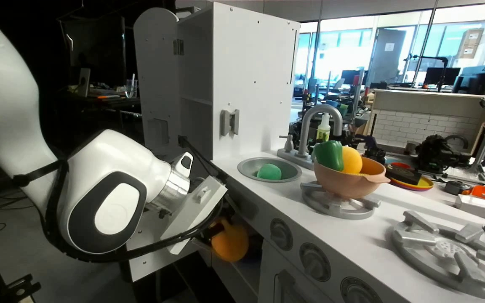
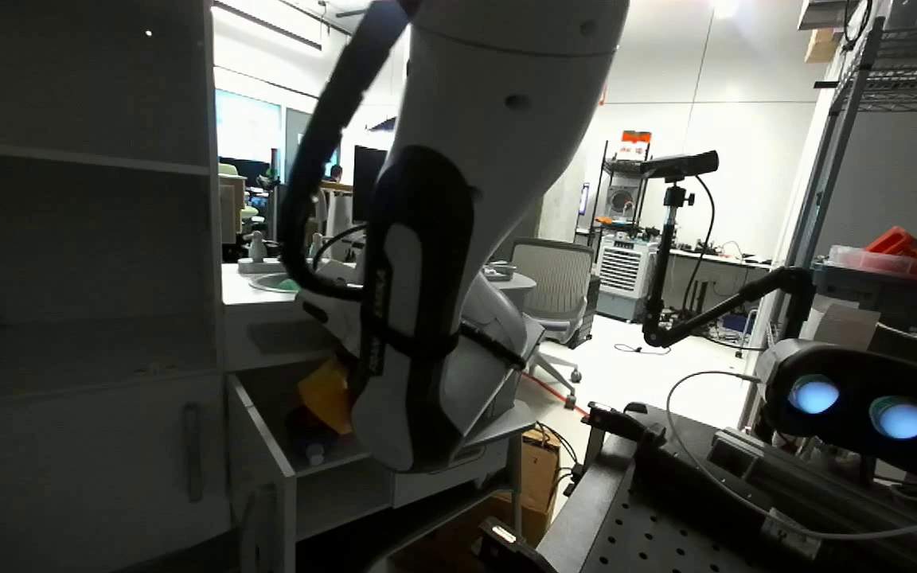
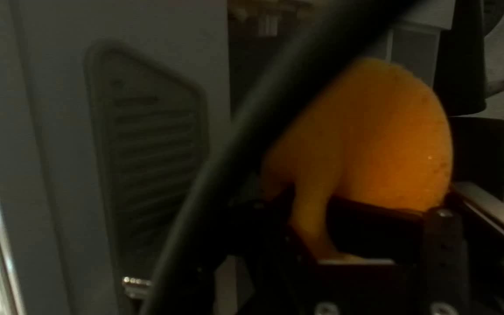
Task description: Put the blue bottle and the orange sponge in the top compartment of the cabinet under the sink the close the cabinet door
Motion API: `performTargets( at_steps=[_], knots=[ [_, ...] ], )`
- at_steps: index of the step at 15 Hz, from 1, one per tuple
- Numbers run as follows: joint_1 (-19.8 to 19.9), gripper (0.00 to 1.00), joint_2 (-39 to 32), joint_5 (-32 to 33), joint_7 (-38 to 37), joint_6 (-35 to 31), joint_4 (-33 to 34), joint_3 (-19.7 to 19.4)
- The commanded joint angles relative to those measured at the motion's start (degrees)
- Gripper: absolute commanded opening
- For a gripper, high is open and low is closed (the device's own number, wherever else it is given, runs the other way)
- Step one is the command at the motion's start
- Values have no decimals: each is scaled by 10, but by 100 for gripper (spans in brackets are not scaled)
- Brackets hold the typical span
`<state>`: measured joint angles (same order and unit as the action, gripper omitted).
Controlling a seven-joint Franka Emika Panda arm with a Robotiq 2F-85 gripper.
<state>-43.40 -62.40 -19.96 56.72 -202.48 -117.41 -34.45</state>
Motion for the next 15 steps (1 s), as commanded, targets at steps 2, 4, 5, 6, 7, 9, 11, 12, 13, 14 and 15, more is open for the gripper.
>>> performTargets(
  at_steps=[2, 4, 5, 6, 7, 9, 11, 12, 13, 14, 15],
  knots=[
    [87, 0, 22, 151, -41, -62, -25, 12],
    [107, 0, -1, 173, -61, -70, -10, 17],
    [115, 0, -10, 178, -71, -74, -5, 18],
    [125, 0, -27, 183, -80, -79, 4, 21],
    [131, 0, -52, 177, -93, -85, 23, 25],
    [137, 0, -80, 167, -115, -102, 50, 32],
    [131, 0, -100, 163, -141, -111, 69, 29],
    [124, 0, -110, 161, -155, -112, 74, 27],
    [120, 0, -119, 159, -169, -112, 81, 25],
    [110, 0, -122, 156, -182, -110, 82, 22],
    [105, 0, -129, 154, -195, -111, 85, 19]
  ],
)
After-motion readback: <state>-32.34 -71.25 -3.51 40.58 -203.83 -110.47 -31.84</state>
